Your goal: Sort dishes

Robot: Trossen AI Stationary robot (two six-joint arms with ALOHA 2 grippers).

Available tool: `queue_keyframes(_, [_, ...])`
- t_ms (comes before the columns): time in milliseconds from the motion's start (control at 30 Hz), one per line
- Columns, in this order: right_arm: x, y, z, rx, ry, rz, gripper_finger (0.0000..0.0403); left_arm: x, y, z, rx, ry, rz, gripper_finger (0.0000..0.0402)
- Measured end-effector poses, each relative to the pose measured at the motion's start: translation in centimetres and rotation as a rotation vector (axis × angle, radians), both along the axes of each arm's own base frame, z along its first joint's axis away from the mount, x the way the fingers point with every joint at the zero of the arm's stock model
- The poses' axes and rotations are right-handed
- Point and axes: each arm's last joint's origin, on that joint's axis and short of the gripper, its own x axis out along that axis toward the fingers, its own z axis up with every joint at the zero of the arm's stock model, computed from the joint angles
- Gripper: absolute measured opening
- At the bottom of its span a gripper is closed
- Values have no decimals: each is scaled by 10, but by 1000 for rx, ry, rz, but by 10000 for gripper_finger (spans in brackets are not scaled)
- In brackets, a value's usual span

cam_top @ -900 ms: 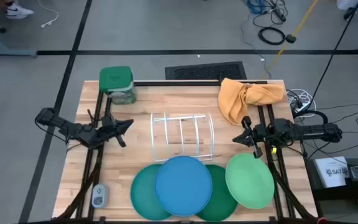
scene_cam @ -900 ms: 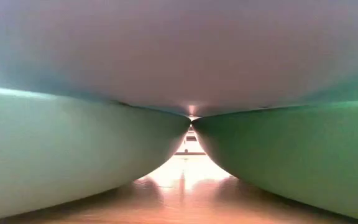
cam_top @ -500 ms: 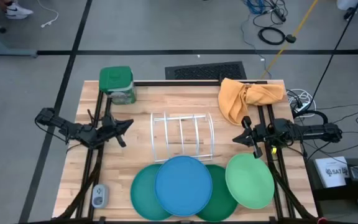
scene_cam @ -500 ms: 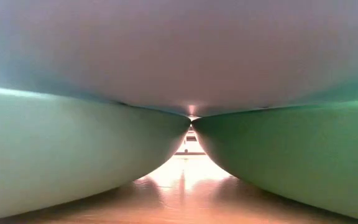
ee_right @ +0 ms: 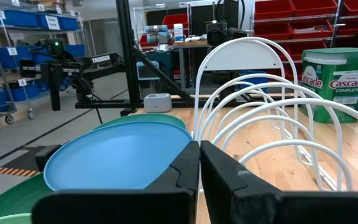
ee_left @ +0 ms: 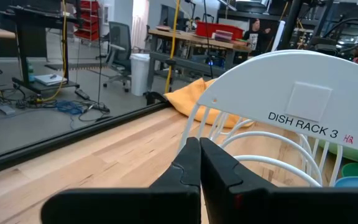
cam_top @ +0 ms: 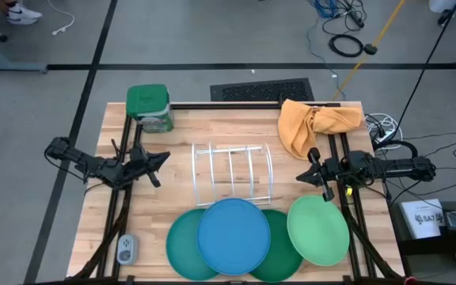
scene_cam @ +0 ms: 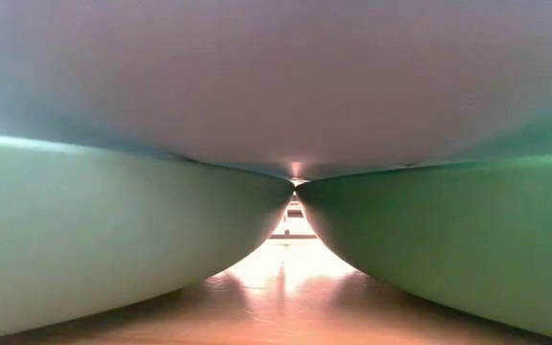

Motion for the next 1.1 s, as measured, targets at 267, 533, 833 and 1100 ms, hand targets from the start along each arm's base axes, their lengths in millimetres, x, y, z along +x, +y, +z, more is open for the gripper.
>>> queue_keyframes(267, [0,0,0,0,1,0,9,0,0,0,0,0,0,0])
queue_keyframes(533, [0,0,0,0,0,0,9,0,0,0,0,0,0,0])
queue_keyframes(833, [0,0,0,0,-1,0,9,0,0,0,0,1,0,0])
queue_keyframes(1100, [0,0,0,0,0,0,9,-1,1,15,-216,-239,-3,0])
